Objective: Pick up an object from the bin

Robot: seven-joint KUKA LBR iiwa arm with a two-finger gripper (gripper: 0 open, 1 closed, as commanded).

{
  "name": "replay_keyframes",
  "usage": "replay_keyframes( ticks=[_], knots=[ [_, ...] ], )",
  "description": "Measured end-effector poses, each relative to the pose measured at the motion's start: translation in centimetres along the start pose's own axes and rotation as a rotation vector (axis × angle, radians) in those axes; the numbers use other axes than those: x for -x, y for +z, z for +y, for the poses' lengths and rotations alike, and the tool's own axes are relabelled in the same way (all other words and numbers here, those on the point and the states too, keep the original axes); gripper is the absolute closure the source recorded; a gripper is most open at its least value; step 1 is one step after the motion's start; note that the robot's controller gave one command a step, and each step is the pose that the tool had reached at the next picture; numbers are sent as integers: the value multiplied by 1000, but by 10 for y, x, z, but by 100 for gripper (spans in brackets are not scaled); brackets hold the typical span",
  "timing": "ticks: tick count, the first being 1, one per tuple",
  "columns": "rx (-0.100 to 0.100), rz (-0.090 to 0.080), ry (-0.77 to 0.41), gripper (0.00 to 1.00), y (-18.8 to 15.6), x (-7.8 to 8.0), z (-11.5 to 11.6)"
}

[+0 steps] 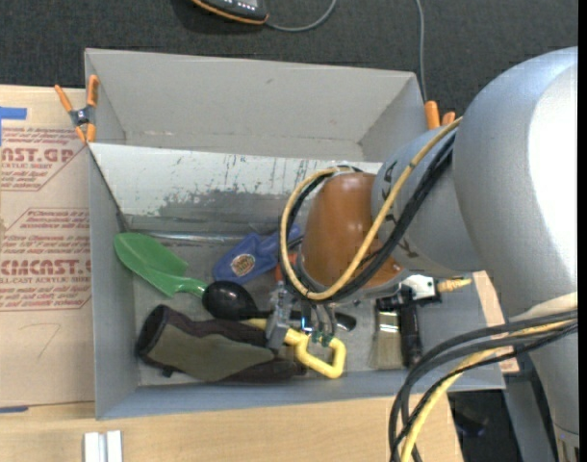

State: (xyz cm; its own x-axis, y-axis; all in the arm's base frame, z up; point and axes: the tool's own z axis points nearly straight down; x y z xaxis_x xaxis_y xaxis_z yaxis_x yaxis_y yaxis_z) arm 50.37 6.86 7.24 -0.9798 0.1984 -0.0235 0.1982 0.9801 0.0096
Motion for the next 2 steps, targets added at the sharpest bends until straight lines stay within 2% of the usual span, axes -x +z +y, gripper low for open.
replay_keyframes(
  ticks=[1, 2],
  knots=[
    [0, 12, -48, 100, 2, 28, 51],
    [-4, 8, -1, 100, 1, 24, 13]
  ],
)
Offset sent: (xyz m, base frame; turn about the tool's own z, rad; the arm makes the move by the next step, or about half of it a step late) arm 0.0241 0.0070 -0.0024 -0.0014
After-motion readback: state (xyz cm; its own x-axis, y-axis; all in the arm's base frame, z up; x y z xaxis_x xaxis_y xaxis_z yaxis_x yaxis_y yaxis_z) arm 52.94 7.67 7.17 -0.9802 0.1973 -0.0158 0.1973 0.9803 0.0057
